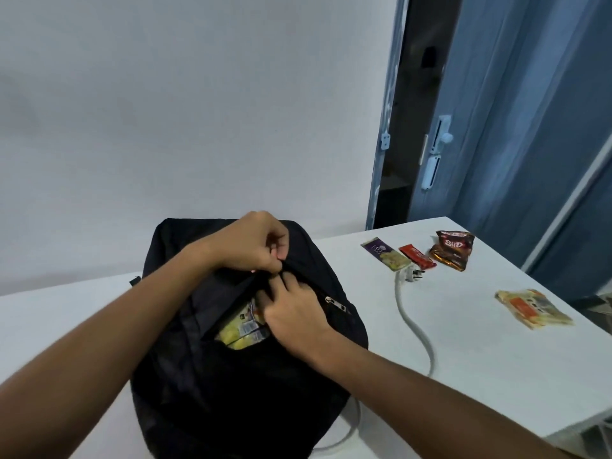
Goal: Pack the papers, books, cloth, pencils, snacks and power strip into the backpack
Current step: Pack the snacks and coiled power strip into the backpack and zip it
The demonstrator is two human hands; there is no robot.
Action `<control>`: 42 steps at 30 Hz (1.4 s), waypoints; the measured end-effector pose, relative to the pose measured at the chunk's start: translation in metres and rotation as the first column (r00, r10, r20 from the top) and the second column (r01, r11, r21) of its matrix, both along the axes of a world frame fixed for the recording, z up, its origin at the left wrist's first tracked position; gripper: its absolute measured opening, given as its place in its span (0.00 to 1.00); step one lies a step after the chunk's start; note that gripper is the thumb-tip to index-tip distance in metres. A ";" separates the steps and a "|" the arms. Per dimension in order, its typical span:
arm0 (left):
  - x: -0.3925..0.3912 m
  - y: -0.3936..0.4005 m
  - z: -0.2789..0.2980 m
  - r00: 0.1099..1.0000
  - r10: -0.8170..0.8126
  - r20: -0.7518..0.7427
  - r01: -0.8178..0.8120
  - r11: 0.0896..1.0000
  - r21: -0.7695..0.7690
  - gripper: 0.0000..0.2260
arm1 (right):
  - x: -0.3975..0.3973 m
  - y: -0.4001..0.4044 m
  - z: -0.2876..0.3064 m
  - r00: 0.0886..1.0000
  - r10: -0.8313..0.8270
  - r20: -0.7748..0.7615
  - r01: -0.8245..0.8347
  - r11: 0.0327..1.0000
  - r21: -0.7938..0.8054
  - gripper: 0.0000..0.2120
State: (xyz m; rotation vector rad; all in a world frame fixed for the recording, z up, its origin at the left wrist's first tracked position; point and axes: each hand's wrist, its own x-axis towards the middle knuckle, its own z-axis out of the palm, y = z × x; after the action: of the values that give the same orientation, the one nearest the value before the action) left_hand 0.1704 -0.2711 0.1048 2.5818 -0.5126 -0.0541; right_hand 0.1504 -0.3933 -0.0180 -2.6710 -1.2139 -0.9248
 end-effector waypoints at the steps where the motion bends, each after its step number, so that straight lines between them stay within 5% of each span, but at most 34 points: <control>1: -0.001 0.000 0.001 1.000 0.004 -0.004 -0.004 1.000 -0.009 0.08 | -0.001 0.002 0.004 0.997 -0.039 -0.067 0.036 0.999 -0.041 0.10; 4: -0.005 -0.001 0.001 1.000 0.016 -0.013 -0.016 0.999 -0.031 0.07 | 0.001 -0.002 0.026 0.961 -0.165 -0.220 0.142 0.983 -0.119 0.04; 10: -0.005 -0.004 -0.009 0.999 0.001 -0.049 -0.001 1.000 -0.003 0.07 | -0.012 -0.005 0.019 0.873 -0.219 -0.435 0.171 0.974 -0.147 0.19; 18: -0.001 -0.020 -0.028 0.998 -0.058 -0.025 0.059 0.998 0.031 0.08 | -0.001 -0.038 0.002 0.985 0.005 -0.174 -0.006 1.000 -0.004 0.13; 23: 0.006 -0.031 -0.035 0.992 -0.086 -0.089 0.094 0.991 0.091 0.08 | 0.010 -0.078 0.002 0.858 0.391 -0.333 -0.282 0.900 0.331 0.05; 27: 0.013 -0.039 -0.041 0.992 -0.064 -0.104 0.088 0.965 0.246 0.08 | 0.037 -0.118 0.017 0.905 0.288 -0.315 0.023 0.705 0.709 0.07; 29: 0.016 -0.045 -0.044 0.994 -0.061 -0.093 0.090 0.933 0.348 0.09 | 0.064 -0.150 0.015 0.878 0.019 -0.478 0.310 0.739 0.598 0.09; 31: 0.019 -0.050 -0.047 0.995 -0.055 -0.080 0.085 0.897 0.433 0.09 | 0.088 -0.190 0.003 0.711 -0.322 -0.625 0.593 0.752 0.287 0.14; 34: 0.025 -0.055 -0.053 0.996 -0.053 -0.074 0.083 0.861 0.501 0.09 | 0.101 -0.258 -0.019 0.374 -0.704 -0.604 0.825 0.550 -0.129 0.20; 37: 0.029 -0.058 -0.057 0.996 -0.044 -0.081 0.080 0.846 0.526 0.10 | 0.101 -0.306 -0.042 0.084 -0.848 -0.523 0.871 0.317 -0.374 0.22; 39: 0.031 -0.059 -0.058 0.995 -0.040 -0.088 0.081 0.839 0.537 0.10 | 0.098 -0.321 -0.055 0.023 -0.834 -0.551 0.865 0.293 -0.407 0.22; 42: 0.033 -0.061 -0.058 0.994 -0.033 -0.109 0.088 0.834 0.544 0.10 | 0.091 -0.325 -0.068 0.125 -0.859 -0.496 0.857 0.346 -0.382 0.22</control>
State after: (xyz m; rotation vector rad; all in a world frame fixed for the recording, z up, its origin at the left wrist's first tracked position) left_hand 0.2031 -0.3321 0.0470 3.1008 -0.6140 -0.4011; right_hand 0.2417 -0.7179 -0.0863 -3.1026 0.6702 0.1414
